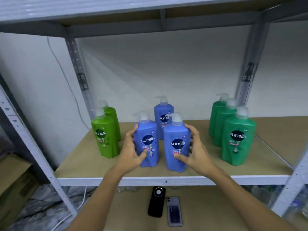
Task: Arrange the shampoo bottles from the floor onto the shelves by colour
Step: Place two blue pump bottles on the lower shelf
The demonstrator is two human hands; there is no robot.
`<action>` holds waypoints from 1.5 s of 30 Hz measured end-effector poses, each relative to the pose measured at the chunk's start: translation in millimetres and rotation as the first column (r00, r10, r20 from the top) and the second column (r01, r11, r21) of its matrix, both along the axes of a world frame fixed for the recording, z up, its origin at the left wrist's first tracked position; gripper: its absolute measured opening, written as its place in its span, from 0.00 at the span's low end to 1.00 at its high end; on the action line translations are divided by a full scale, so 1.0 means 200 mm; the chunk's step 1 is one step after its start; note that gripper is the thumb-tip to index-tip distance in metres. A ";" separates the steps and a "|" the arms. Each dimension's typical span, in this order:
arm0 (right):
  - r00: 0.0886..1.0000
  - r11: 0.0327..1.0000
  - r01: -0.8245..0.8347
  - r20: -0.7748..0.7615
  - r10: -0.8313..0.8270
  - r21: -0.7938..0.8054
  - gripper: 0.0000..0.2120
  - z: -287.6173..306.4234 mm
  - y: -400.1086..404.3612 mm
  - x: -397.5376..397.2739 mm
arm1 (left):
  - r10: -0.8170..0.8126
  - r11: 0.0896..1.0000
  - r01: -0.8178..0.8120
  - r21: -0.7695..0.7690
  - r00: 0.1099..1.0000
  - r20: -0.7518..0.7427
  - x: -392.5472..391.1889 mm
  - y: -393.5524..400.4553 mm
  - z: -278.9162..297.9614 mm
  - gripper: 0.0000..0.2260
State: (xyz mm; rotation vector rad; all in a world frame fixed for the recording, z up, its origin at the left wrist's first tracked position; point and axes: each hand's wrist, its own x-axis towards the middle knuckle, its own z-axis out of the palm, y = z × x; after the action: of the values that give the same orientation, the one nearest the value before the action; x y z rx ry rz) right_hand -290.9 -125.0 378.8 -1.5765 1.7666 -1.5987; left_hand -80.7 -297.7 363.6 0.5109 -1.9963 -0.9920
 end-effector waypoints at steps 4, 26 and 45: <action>0.995 0.995 -0.017 -0.097 0.026 0.095 0.49 0.04 0.04 -0.03 | 0.003 1.000 -0.003 -0.013 1.000 -0.002 -0.01 0.01 0.01 0.45; 0.993 0.996 -0.027 -0.111 0.036 0.087 0.51 0.00 -0.04 -0.12 | 0.011 0.997 -0.009 0.081 1.000 -0.023 -0.29 -0.05 0.01 0.40; 0.901 0.945 0.295 -0.289 -0.324 -0.140 0.45 -0.08 -0.04 0.05 | 0.161 0.983 -0.115 -0.145 0.916 0.368 -0.08 0.03 -0.01 0.35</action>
State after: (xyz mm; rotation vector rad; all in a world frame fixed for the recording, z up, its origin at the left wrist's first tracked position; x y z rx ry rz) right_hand -280.8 -133.8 363.2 -1.7370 2.2361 -1.6628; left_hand -97.0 -290.7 361.7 0.8155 -2.3065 -0.7177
